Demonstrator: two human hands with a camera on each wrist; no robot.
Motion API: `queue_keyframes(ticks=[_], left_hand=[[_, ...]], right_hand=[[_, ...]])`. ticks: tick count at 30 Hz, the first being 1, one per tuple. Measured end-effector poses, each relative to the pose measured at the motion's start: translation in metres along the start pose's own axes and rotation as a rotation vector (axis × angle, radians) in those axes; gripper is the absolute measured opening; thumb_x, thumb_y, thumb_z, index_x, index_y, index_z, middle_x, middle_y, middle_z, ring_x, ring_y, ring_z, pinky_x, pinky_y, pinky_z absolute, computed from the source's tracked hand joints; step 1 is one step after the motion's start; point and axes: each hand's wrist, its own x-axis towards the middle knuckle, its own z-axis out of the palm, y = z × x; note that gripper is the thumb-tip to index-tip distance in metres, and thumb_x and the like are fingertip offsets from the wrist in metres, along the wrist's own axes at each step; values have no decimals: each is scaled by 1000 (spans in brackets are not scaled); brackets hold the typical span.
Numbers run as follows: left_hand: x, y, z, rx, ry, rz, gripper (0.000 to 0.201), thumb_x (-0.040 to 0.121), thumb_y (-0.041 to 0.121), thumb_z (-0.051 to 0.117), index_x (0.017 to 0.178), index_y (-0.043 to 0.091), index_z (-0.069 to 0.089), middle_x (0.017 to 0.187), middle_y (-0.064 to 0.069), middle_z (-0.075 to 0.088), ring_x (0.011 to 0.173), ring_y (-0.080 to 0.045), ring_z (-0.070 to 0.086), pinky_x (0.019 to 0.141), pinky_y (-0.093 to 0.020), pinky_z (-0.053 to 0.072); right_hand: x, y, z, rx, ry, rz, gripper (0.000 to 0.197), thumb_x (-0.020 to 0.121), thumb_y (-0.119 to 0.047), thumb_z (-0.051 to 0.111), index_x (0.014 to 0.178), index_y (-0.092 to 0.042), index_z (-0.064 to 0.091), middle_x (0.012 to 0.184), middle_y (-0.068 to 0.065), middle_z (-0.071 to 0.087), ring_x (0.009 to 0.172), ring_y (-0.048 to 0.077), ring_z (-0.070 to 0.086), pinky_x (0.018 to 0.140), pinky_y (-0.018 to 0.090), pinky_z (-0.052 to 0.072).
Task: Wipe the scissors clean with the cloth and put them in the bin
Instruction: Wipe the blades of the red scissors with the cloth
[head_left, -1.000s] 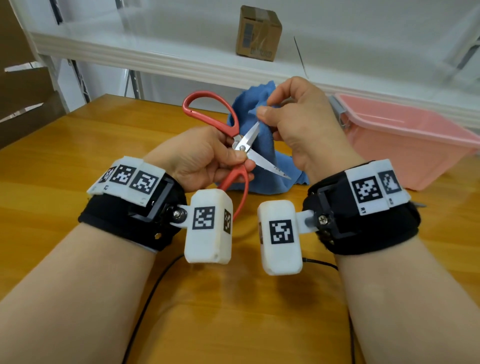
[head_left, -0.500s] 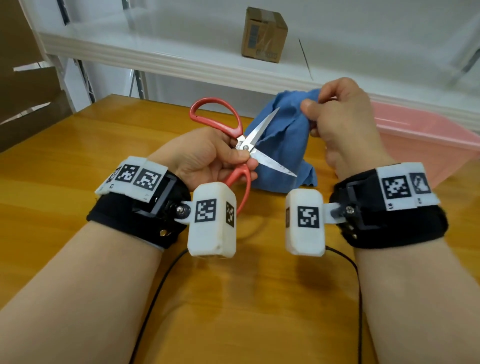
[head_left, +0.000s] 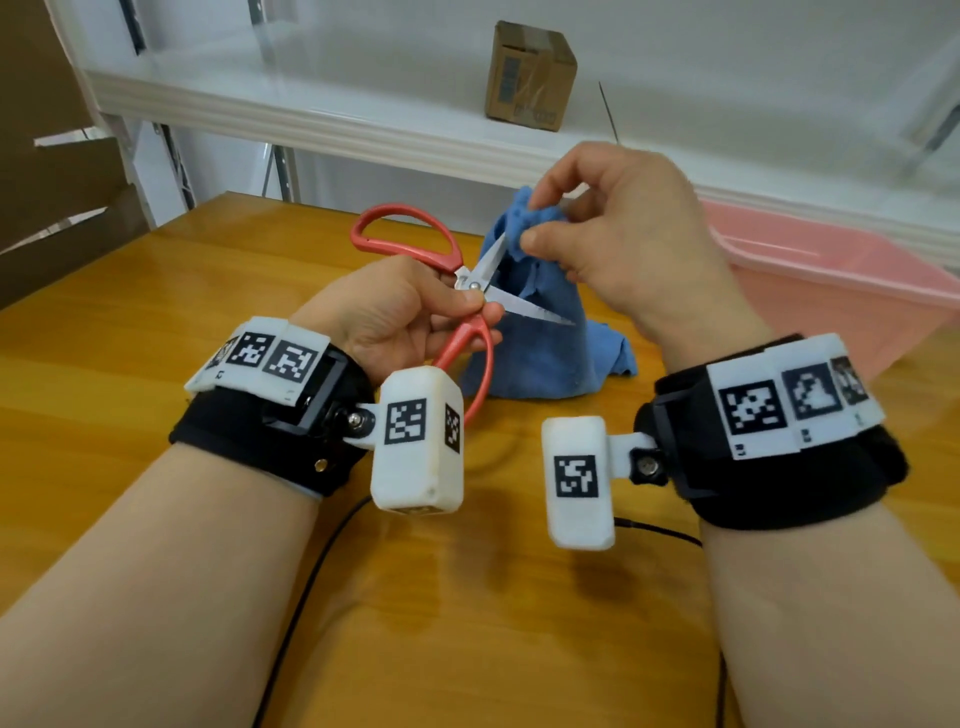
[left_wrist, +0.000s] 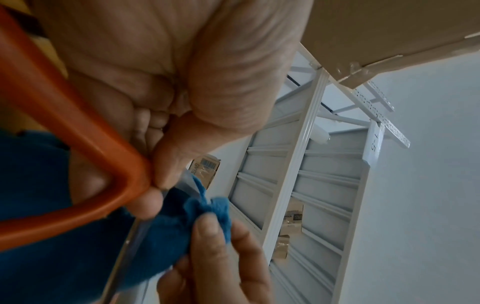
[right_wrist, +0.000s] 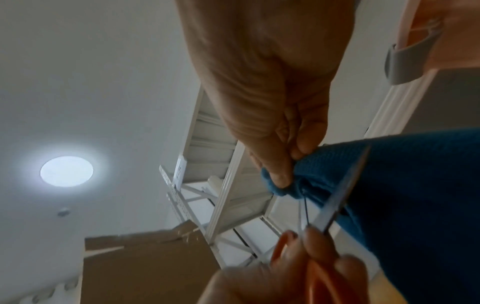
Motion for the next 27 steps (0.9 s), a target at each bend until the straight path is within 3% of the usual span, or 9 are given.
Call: queue_keyframes(ticks=[4,7,9,11,14,18,24,27], left_hand=[[4,-4,1,51,-38,95,19,92,-8,48,104,-2,61,80,-13,69,74,-20,70,75,-29,58],[5,-4,-1,81,-15,128,26,90,-10,50,114,-5,59,86,-13,68,76,-20,70,78,-33,58],[5,-6,0,97,-16,141,29,89,-12,50,115,-6,59,91,-14,67,78,-20,70,81,-36,59],[5,-7,3,117,-30,138,28,89,-13,50,112,-4,61,93,-14,68,80,-21,69,81,-36,59],[6,-8,6,150,-37,132,26,89,-14,49,107,-1,63,90,-13,68,79,-21,69,79,-37,60],[5,-9,9,167,-16,127,21,89,-16,49,99,-1,58,84,-13,65,77,-24,69,77,-41,60],[6,-10,11,155,5,111,28,89,-17,48,112,-3,56,83,-14,63,75,-24,70,78,-44,59],[5,-9,10,163,2,100,27,88,-16,49,111,-2,52,84,-15,64,75,-25,70,78,-47,58]], right_hand=[[-6,-5,14,-60,-189,-51,21,78,-11,79,93,-24,71,82,-8,68,63,2,67,60,18,55],[-8,-6,18,-127,-301,-84,23,85,-14,74,105,-26,74,89,-8,73,79,3,71,80,26,58],[-7,-6,18,-200,-289,-96,21,87,-17,72,104,-29,75,95,-9,73,87,2,67,82,20,53],[-6,-5,20,-207,-258,-78,14,89,-19,72,96,-30,75,92,-10,73,83,2,67,74,14,52],[-6,-3,26,-244,-175,-57,10,90,-19,70,92,-27,75,90,-7,72,83,7,68,77,22,54],[-2,7,23,-324,-10,-30,9,92,-20,63,95,-25,69,98,-4,66,98,15,61,79,27,45],[-1,2,16,-303,-110,-10,7,90,-22,67,89,-28,71,91,-9,64,89,8,58,73,22,43],[0,5,15,-308,-54,41,7,91,-20,65,90,-26,69,83,-12,59,86,8,57,66,20,42]])
